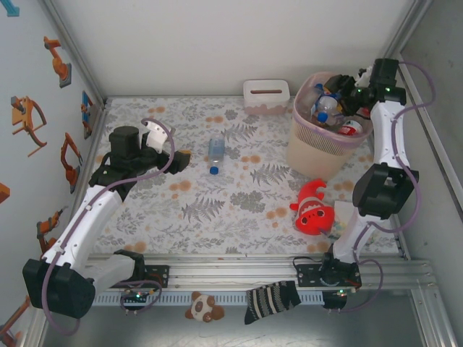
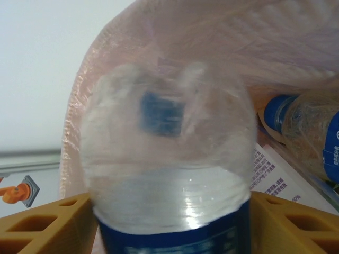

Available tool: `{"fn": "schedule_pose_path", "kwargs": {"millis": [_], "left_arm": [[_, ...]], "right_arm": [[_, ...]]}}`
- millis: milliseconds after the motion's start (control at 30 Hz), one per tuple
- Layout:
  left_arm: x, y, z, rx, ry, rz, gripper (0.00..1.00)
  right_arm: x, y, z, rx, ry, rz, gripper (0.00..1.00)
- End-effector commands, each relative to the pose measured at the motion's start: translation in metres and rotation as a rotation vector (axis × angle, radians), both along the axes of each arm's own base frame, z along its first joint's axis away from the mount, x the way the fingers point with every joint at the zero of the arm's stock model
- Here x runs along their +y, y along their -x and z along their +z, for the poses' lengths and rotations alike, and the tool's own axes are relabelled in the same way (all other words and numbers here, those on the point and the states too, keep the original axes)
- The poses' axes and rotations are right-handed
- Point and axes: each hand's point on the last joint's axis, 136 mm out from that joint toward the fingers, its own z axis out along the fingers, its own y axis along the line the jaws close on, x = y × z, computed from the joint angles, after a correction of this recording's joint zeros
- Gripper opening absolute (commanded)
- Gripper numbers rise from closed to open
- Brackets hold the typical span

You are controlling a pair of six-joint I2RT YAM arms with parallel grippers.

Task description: Put the plastic bottles in the bin

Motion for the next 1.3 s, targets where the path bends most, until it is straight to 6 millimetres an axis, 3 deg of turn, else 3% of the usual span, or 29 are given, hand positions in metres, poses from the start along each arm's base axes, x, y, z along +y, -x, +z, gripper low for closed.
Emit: {"fn": "schedule_pose_path", "kwargs": {"millis": [0, 600, 867, 1067, 1267], "left_arm": [[-0.001, 0.001, 0.013, -0.024, 0.026, -0.005, 0.93], [-0.003, 0.002, 0.013, -0.019, 0.037, -0.013, 0.93], [-0.005, -0.002, 0.009, 0.003, 0.049, -0.010, 0.92], [-0.009, -0.023, 0.000, 0.093, 0.078, 0.058, 0.87], [-0.029, -0.052, -0.019, 0.191, 0.019, 0.131, 0.84]], "right_arm": [[0.000, 0.019, 0.013, 0.021, 0.024, -0.023, 0.73], [-0.012, 0.067, 0.079, -0.087, 0.201, -0.072, 0.71], [0.001, 0.074, 0.096, -0.144, 0.158, -0.026, 0.59], [0.014, 0.092, 0.108, -0.177, 0.152, 0.000, 0.53], [0.025, 0.121, 0.112, -0.204, 0.151, 0.006, 0.52]]}}
